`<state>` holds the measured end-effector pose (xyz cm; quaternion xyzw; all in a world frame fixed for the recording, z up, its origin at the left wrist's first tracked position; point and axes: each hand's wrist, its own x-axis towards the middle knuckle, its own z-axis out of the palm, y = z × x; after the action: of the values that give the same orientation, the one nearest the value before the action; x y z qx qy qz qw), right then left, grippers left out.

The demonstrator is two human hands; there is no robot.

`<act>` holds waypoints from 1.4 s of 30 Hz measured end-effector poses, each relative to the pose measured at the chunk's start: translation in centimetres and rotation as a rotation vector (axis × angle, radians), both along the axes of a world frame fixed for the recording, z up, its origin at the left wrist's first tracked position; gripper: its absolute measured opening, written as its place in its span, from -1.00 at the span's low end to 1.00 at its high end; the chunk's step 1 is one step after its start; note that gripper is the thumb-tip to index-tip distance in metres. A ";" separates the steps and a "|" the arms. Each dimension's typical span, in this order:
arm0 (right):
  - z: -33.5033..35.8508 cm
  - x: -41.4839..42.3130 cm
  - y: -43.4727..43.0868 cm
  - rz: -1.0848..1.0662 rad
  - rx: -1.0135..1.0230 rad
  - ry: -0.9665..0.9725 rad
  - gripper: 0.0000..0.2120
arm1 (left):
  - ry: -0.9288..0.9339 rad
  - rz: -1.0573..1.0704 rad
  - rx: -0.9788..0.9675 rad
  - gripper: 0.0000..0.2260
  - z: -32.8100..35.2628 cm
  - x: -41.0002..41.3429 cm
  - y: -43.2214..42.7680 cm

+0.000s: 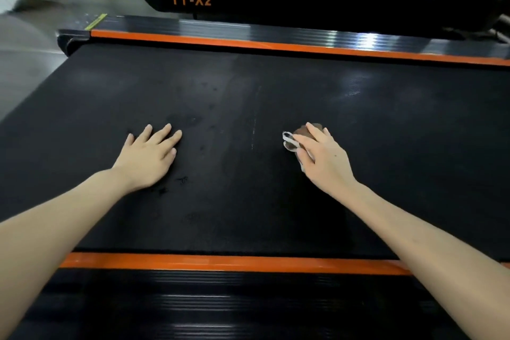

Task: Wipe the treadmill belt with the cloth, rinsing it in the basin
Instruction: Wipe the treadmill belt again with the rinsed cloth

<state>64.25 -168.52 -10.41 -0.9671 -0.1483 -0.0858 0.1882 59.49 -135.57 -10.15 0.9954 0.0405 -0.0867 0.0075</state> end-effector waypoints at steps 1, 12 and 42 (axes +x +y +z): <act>0.1 -1.2 0.4 0.053 0.018 -0.033 -0.69 | 0.017 -0.014 0.001 -0.55 0.2 0.0 0.2; -0.5 1.3 3.9 0.072 0.006 -0.051 -0.69 | -0.025 -0.218 0.042 -0.57 1.0 -0.6 2.8; -0.4 2.2 18.0 0.210 0.000 -0.022 -0.67 | -0.151 -0.284 -0.011 -0.27 -2.1 5.0 12.7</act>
<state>66.45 -150.54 -10.83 -0.9452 -0.2509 -0.0761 0.1944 64.53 -122.88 -12.27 0.9947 -0.1017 -0.0118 0.0038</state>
